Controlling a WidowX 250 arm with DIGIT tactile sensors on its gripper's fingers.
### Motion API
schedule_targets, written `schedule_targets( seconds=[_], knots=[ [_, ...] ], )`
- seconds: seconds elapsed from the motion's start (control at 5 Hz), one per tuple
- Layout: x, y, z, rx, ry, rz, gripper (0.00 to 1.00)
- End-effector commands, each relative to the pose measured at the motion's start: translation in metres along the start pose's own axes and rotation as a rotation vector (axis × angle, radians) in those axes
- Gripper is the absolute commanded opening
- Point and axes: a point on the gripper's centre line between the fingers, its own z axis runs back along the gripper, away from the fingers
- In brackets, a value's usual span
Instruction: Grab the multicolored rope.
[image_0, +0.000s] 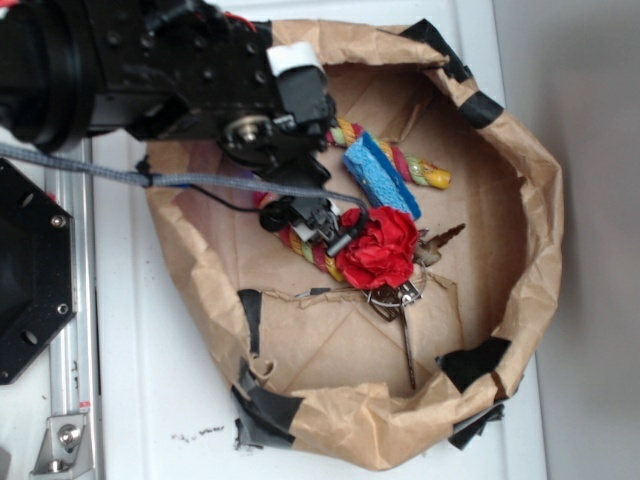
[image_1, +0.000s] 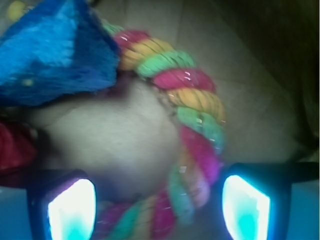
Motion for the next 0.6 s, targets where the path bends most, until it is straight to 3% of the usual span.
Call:
schedule_targets(
  seconds=[0.0,0.2,0.4],
  knots=[
    [0.0299,-0.0009,-0.0164,-0.029,-0.059,0.004,1.00],
    [0.0276,-0.0026,-0.0192,-0.005,-0.079,0.000,0.00],
    [0.0246,-0.0008,-0.0192,0.012,-0.110,-0.040,0.00]
  ],
)
